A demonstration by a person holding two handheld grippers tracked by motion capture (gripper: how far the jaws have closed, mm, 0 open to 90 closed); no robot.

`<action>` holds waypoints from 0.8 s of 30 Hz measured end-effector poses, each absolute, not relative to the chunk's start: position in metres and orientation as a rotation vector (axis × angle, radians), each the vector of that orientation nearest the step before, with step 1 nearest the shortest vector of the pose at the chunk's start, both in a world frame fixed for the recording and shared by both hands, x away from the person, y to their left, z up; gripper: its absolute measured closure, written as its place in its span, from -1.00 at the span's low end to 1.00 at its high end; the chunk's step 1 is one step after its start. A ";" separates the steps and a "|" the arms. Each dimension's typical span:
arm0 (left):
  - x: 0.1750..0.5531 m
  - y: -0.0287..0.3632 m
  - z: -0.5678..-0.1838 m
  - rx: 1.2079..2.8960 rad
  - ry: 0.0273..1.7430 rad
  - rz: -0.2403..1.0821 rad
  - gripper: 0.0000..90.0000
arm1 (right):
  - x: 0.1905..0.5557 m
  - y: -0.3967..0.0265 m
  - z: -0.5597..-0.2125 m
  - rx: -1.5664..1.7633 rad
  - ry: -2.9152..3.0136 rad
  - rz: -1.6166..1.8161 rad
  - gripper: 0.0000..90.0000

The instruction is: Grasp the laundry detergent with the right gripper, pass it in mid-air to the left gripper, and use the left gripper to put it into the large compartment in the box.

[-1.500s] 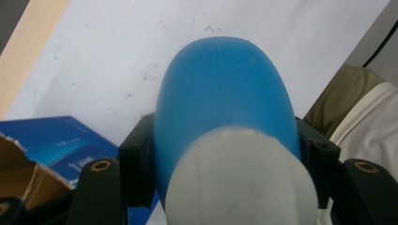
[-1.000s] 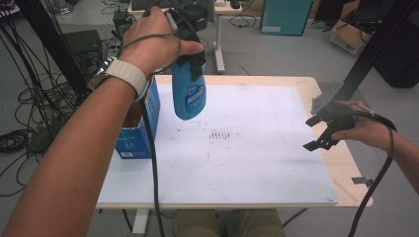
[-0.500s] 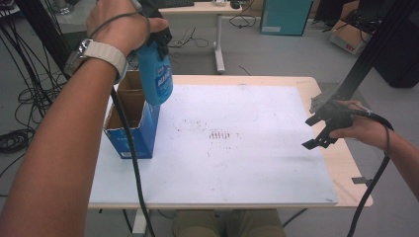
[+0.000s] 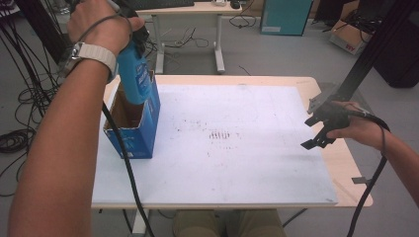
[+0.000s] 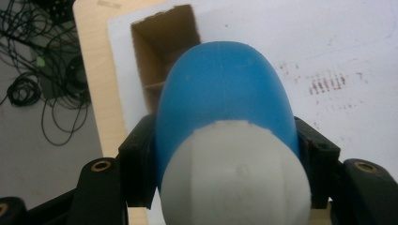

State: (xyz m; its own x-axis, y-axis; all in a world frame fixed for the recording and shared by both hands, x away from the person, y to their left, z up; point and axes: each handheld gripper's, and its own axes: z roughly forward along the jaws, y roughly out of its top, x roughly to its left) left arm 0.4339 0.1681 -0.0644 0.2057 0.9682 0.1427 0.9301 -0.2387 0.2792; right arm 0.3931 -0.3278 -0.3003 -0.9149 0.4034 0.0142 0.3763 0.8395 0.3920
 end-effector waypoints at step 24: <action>0.450 0.202 -0.127 2.261 1.995 0.443 -0.17 | 0.392 -0.342 -0.308 0.697 2.914 0.648 -0.81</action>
State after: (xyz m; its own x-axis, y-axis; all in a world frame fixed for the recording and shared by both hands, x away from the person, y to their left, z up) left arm 0.4500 0.2017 -0.1268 0.1031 0.9827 0.1541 0.9554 -0.1409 0.2594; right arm 0.3921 -0.3419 -0.3078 -0.8939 0.4476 0.0241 0.4156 0.8074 0.4188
